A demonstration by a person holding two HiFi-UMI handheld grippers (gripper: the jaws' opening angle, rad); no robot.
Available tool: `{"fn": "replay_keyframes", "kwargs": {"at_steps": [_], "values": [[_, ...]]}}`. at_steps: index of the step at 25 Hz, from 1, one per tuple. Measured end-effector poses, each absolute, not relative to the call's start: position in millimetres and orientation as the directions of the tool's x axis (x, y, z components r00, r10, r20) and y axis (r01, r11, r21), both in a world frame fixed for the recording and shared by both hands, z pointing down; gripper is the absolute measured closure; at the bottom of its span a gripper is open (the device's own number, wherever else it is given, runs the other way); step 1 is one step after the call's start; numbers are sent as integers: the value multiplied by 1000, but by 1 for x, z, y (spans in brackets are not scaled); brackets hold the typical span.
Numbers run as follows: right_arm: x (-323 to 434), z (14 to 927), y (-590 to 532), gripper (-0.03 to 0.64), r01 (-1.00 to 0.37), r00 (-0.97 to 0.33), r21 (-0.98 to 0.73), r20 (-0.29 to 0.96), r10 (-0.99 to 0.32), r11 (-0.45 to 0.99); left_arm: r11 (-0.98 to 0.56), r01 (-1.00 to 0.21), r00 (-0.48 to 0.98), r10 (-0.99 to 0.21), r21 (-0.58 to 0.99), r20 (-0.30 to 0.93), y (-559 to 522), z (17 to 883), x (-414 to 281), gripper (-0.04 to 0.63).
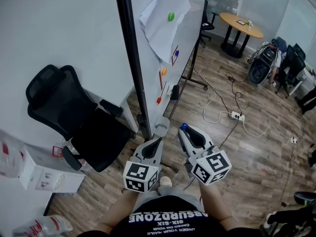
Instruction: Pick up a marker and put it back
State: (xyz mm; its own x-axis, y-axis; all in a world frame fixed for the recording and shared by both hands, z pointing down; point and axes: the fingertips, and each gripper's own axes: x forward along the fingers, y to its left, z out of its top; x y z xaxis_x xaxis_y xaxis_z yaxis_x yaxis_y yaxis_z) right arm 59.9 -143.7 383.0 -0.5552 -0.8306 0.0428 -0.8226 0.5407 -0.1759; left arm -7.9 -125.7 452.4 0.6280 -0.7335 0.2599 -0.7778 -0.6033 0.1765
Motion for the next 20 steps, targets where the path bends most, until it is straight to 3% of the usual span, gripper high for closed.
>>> {"fn": "replay_keyframes", "kwargs": {"at_steps": [20], "values": [[44, 330, -174, 554, -801, -588, -92, -64, -806, 591, -599, -783, 622, -739, 169, 259, -134, 450, -13, 592]]}}
